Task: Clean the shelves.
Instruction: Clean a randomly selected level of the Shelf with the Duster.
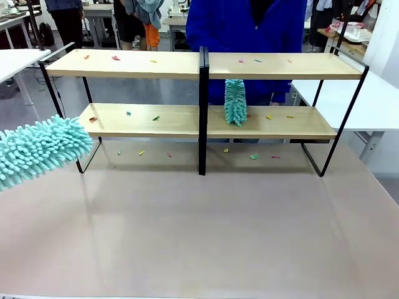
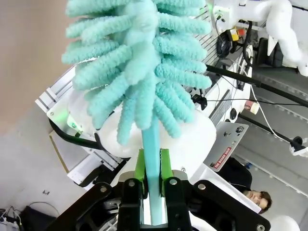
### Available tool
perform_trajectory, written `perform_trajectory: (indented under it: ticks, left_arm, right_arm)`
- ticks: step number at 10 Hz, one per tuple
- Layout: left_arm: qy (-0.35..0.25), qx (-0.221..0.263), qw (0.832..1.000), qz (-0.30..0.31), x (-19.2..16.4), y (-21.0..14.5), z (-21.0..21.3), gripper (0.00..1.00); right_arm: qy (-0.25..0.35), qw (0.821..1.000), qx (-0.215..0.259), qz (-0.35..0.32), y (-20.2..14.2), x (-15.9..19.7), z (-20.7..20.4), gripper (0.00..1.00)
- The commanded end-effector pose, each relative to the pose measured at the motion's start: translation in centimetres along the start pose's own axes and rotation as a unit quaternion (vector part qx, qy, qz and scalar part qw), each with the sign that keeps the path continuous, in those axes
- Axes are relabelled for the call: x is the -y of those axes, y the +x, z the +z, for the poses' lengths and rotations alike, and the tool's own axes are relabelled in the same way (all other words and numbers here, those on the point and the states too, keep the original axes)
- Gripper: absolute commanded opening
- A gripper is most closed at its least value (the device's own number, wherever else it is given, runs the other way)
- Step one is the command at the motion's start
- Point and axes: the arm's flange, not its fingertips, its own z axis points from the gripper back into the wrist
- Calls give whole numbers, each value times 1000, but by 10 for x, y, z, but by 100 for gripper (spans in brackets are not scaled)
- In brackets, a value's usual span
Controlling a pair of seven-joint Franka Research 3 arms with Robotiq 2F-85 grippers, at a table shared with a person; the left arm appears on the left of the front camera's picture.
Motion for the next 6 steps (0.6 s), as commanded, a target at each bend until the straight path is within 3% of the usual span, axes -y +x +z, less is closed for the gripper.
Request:
perform_trajectory:
  ticks: [1, 2, 4, 6]
  left_arm:
    - [0, -1, 1000, -1, 1, 1, 0, 13]
    - [2, -6, 1000, -2, 19, 29, -6, 13]
    - [36, 33, 997, 60, 59, 95, -21, 13]
    - [59, 40, 995, 65, 108, 160, -39, 13]
  right_arm:
    - [1, 1000, 0, 0, 1, -1, -1, 100]
    - [1, 1000, 0, 0, 1, -1, -1, 100]
    - [1, 1000, 0, 0, 1, -1, -1, 100]
    - [1, 1000, 0, 0, 1, -1, -1, 100]
